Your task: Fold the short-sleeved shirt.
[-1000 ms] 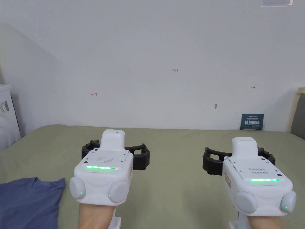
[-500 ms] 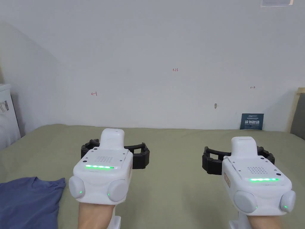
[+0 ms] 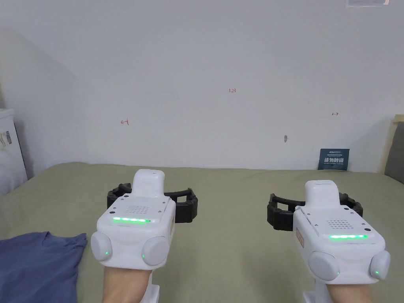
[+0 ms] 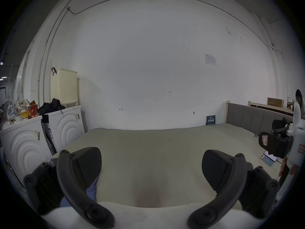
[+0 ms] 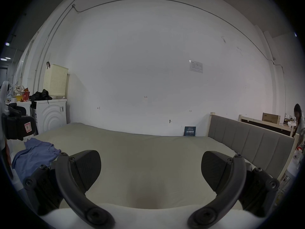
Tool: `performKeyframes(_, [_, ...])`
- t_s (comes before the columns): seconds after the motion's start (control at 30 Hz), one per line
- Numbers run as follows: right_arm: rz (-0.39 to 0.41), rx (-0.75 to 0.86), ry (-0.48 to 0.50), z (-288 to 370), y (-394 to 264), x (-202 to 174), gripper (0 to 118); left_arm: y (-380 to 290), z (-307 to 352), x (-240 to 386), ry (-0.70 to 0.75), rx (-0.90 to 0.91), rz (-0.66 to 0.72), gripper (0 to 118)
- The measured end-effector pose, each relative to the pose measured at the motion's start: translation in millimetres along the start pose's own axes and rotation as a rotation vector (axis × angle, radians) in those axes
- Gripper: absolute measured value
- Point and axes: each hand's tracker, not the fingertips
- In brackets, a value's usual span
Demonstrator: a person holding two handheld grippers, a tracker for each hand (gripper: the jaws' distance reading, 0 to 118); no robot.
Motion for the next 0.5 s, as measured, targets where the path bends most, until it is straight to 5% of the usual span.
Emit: performKeyframes(0.5, [0.016, 0.007, -0.003, 0.8, -1.8, 0.9, 118, -1.5, -0.2, -0.1, 0.003, 0.002, 0.01, 118])
